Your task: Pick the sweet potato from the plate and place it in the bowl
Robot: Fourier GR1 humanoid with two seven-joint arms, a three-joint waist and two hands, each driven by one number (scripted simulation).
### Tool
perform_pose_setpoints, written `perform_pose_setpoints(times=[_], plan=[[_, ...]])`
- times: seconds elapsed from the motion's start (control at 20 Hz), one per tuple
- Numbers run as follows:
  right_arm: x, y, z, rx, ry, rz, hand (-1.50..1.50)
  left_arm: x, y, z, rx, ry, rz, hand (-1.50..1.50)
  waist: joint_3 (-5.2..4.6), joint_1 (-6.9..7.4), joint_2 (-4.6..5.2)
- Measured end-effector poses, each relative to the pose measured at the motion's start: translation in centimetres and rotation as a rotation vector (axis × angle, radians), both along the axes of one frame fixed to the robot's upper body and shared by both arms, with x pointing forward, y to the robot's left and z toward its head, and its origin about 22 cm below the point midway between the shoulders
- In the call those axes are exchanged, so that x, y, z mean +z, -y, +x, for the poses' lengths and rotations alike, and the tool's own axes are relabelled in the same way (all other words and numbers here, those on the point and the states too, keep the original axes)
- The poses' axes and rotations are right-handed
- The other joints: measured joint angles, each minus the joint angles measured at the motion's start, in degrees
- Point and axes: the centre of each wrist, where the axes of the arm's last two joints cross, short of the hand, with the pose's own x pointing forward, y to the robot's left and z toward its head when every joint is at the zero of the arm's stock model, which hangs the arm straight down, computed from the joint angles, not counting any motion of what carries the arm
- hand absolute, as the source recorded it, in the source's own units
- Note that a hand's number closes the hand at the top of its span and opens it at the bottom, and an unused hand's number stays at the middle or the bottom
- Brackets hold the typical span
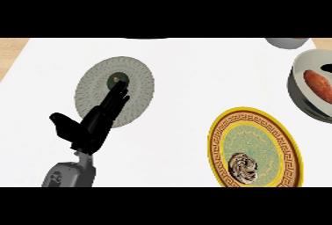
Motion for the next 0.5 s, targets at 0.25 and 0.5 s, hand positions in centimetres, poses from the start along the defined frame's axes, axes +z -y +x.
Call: perform_pose_setpoints(times=[0.25, 0.5], plan=[[0.8, 0.1, -0.3, 0.04, 0.361, 0.094, -1.5, -0.5, -0.8, -0.4, 0.024, -0.011, -0.003, 0.0, -0.01, -1.3, -0.67], [0.6, -0.7, -1.3, 0.147, 0.59, 0.154, -1.5, -1.4, -1.5, -0.8, 0.057, -0.027, 0.002, 0.0, -0.22, -3.28, -1.53]])
